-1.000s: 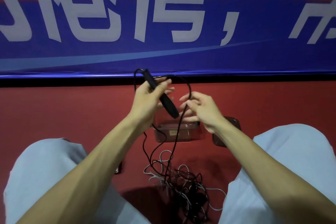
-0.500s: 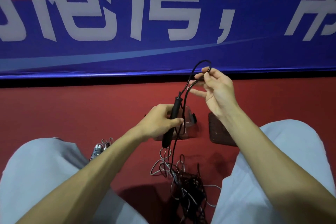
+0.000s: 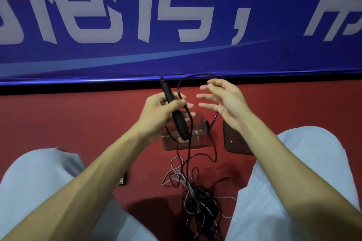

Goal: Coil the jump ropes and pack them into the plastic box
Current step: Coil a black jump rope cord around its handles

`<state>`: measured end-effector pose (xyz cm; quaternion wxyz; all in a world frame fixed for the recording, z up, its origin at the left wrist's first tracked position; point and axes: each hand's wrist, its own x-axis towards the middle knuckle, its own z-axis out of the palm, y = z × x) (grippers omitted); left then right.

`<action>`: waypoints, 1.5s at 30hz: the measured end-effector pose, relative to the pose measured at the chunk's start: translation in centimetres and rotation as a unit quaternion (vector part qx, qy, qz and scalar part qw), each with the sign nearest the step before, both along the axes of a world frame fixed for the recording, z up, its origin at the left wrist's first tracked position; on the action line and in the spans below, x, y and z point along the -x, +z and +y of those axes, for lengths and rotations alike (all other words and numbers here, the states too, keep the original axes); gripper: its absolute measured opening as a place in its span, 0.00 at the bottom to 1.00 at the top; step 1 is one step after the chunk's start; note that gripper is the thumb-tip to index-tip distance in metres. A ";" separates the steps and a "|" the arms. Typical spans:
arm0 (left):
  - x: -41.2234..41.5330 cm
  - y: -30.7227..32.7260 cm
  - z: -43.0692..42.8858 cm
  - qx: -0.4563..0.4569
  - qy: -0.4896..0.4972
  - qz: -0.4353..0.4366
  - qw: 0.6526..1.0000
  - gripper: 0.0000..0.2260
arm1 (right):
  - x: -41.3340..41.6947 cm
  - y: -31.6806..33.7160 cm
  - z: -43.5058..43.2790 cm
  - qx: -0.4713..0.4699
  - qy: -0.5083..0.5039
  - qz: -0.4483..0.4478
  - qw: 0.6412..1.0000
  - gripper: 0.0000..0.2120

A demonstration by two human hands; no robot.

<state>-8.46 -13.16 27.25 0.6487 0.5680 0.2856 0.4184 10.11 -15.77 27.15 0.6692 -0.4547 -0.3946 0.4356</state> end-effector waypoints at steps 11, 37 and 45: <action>0.9 2.2 0.5 0.141 -0.002 -0.255 0.957 0.01 | 1.8 -2.3 -0.5 0.126 0.241 -0.327 0.905 0.17; -0.5 -2.4 0.7 -0.114 -0.074 0.234 0.963 0.04 | 0.9 0.8 -0.5 -0.112 -0.014 0.086 0.990 0.03; -0.5 -2.0 0.3 -0.043 -0.044 0.156 0.986 0.04 | 0.7 0.6 -0.4 -0.108 -0.012 0.171 0.979 0.08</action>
